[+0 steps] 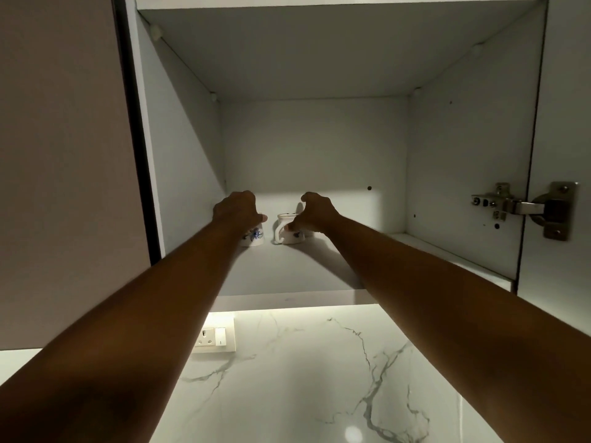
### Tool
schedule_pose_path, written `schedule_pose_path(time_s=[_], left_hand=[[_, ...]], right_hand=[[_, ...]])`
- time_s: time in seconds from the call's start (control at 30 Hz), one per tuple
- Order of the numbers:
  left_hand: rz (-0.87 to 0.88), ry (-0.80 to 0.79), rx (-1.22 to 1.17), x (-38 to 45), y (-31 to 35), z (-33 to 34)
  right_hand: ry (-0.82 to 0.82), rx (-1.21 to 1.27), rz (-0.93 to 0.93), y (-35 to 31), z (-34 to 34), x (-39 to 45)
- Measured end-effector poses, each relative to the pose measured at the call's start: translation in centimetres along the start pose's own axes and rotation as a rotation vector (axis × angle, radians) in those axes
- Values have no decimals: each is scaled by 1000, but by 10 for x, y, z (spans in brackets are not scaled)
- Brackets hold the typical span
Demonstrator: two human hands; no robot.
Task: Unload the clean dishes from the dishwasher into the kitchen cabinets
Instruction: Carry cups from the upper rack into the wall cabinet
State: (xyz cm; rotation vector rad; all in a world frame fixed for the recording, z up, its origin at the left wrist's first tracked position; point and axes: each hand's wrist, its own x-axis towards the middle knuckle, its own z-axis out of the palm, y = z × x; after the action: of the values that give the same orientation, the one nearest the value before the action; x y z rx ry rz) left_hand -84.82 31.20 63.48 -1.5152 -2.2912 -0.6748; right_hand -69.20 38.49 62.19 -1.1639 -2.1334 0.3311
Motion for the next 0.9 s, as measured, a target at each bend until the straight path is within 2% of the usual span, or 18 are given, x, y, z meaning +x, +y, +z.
schedule_pose_path(time_s=[0.2, 0.43, 0.7, 0.9], left_hand=[[49, 94, -22, -24, 20, -22], [123, 196, -108, -86, 42, -39], [147, 243, -62, -155, 44, -61], [203, 211, -82, -209, 36, -74]], right_hand=[[79, -24, -41, -3, -33, -25], [182, -191, -153, -12, -58, -76], [398, -416, -392, -22, -73, -142], [385, -452, -314, -20, -96, -214]])
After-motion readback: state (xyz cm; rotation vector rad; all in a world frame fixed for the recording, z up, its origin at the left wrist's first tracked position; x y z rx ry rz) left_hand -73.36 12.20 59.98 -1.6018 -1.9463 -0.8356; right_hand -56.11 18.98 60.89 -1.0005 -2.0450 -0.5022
